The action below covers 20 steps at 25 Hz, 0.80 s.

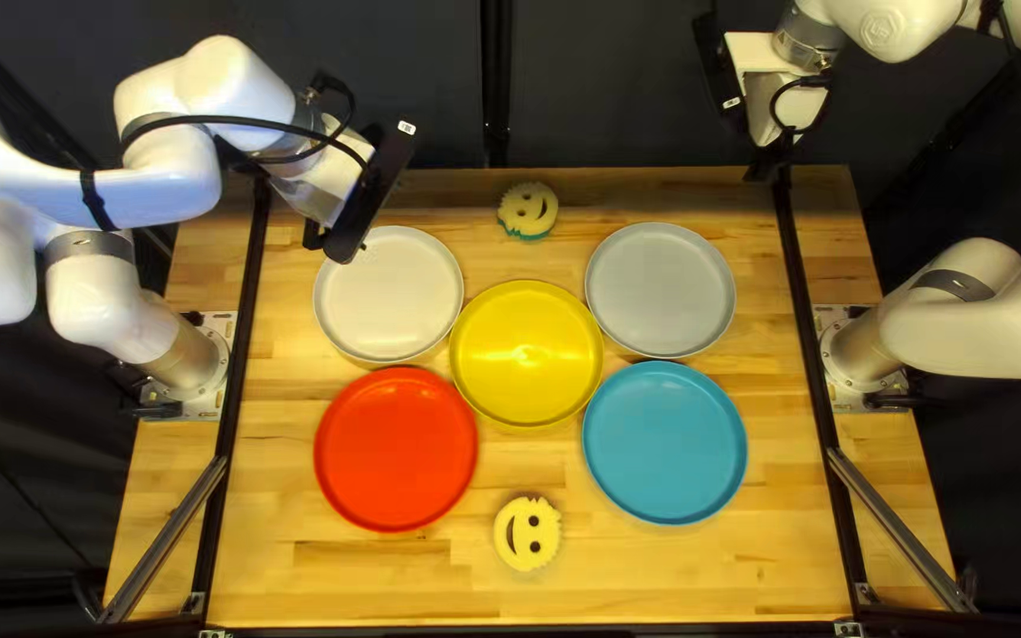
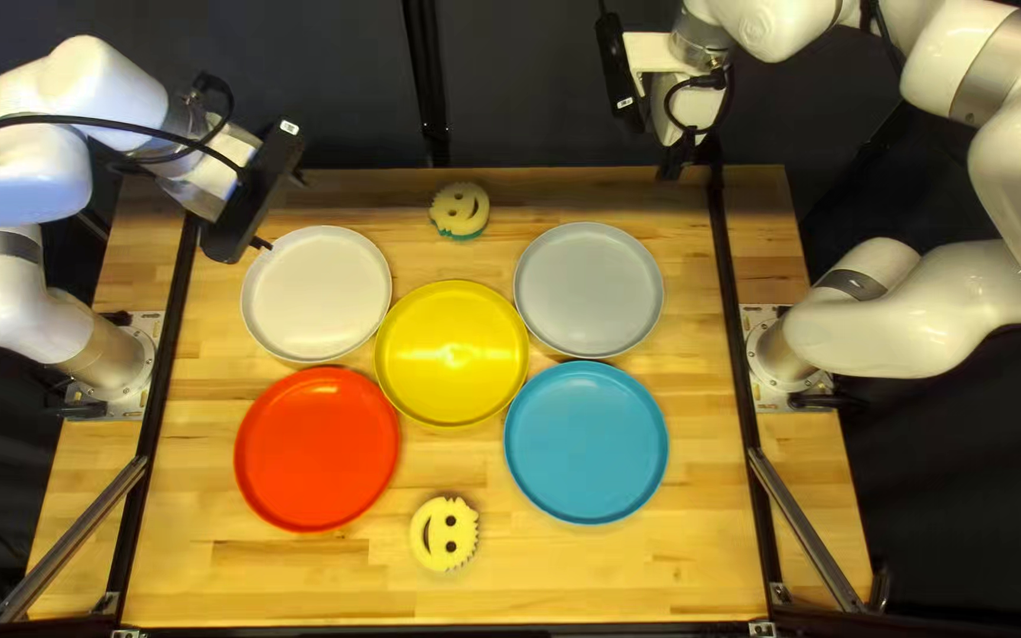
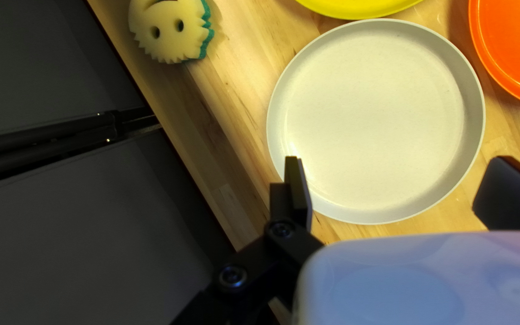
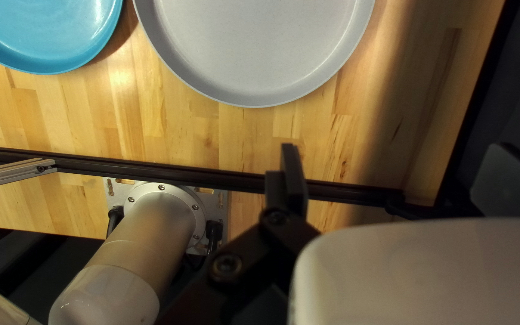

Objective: Pick up sponge and scrub the plate

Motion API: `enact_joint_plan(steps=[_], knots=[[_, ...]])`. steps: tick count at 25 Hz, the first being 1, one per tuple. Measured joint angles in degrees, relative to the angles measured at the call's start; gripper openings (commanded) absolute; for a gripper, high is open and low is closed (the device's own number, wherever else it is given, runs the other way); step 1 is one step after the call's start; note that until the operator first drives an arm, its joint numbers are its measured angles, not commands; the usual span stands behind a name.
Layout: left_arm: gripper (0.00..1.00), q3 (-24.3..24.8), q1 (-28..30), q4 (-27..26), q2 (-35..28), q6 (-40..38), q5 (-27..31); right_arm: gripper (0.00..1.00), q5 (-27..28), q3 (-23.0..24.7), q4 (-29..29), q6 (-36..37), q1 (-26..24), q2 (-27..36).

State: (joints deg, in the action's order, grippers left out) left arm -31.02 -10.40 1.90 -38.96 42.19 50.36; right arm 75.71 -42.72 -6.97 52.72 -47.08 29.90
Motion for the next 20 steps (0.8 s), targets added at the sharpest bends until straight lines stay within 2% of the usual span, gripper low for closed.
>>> enact_joint_plan(steps=[6,10,20], knots=[[1.0,0.89,8.67,4.75,11.04,-11.23,-13.37,1.0,0.0,0.0,0.0,0.0,0.0,0.0],[1.0,-0.85,13.74,9.67,19.15,-18.78,-19.83,1.0,0.0,0.0,0.0,0.0,0.0,0.0],[1.0,-1.28,14.47,10.56,20.24,-19.98,-20.91,1.0,0.0,0.0,0.0,0.0,0.0,0.0]])
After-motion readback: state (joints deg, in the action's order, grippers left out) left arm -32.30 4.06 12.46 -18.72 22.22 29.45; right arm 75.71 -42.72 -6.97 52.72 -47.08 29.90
